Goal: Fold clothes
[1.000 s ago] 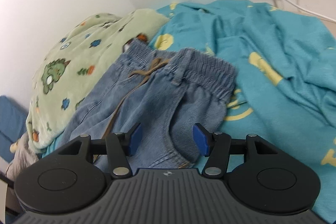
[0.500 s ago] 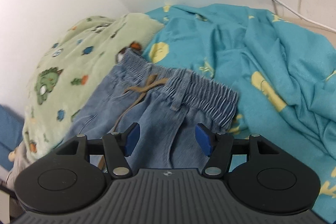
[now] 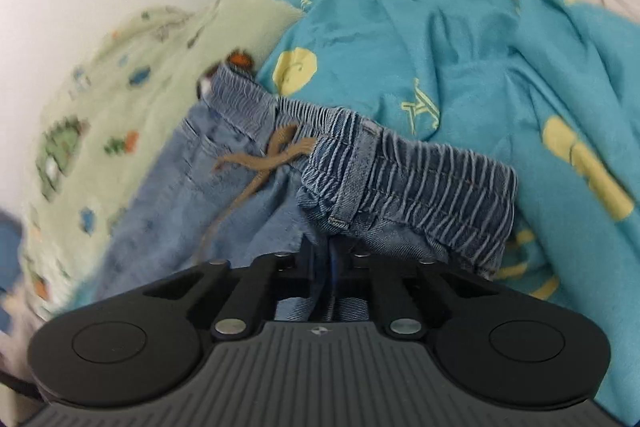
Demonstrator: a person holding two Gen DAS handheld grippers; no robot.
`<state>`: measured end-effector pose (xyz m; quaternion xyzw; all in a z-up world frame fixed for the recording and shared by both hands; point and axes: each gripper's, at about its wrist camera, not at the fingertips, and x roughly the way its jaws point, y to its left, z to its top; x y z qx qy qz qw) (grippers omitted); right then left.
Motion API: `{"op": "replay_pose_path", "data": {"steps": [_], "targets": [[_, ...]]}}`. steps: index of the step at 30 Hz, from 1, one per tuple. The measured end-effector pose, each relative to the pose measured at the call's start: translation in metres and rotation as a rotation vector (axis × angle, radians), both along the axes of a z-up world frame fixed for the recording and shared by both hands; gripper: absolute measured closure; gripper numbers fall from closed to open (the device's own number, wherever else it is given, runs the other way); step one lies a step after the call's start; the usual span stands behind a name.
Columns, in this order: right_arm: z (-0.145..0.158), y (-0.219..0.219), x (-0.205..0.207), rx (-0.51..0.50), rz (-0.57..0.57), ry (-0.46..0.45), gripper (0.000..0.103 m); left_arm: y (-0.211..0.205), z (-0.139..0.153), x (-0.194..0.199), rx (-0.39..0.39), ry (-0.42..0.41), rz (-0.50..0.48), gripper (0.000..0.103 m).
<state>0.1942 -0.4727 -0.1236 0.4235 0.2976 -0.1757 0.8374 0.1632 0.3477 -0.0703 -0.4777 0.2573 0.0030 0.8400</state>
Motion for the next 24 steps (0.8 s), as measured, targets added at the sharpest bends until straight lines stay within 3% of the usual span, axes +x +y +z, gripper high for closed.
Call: {"op": "replay_pose_path", "data": {"steps": [3,6,8,11,14,18,21,23,24], "targets": [[0.026,0.002,-0.017,-0.008,0.016,-0.139,0.099,-0.002,0.026,-0.019,0.009,-0.073,-0.015,0.102],[0.05,-0.001,-0.04,0.001,0.03,-0.284,0.099,0.001,0.022,-0.048,-0.022,-0.13,-0.016,0.102],[0.06,-0.004,-0.057,-0.022,0.042,-0.344,0.099,0.005,0.006,-0.066,-0.031,-0.111,0.002,0.102],[0.059,-0.011,-0.07,-0.01,0.049,-0.273,0.099,0.012,-0.03,-0.084,-0.074,0.019,0.037,0.102],[0.038,-0.016,-0.073,0.042,0.056,-0.092,0.098,0.015,-0.071,-0.101,-0.146,0.127,0.065,0.102],[0.018,-0.023,-0.085,0.13,0.027,-0.037,0.084,0.019,-0.107,-0.105,-0.29,0.15,0.102,0.1],[0.027,-0.021,-0.094,0.117,0.02,-0.033,0.082,0.021,-0.119,-0.096,-0.358,0.159,0.119,0.092],[0.037,-0.019,-0.095,0.071,0.014,-0.022,0.081,0.029,-0.126,-0.093,-0.399,0.174,0.108,0.079],[0.04,-0.018,-0.096,0.048,0.007,-0.007,0.079,0.03,-0.131,-0.09,-0.414,0.18,0.113,0.064]]}}
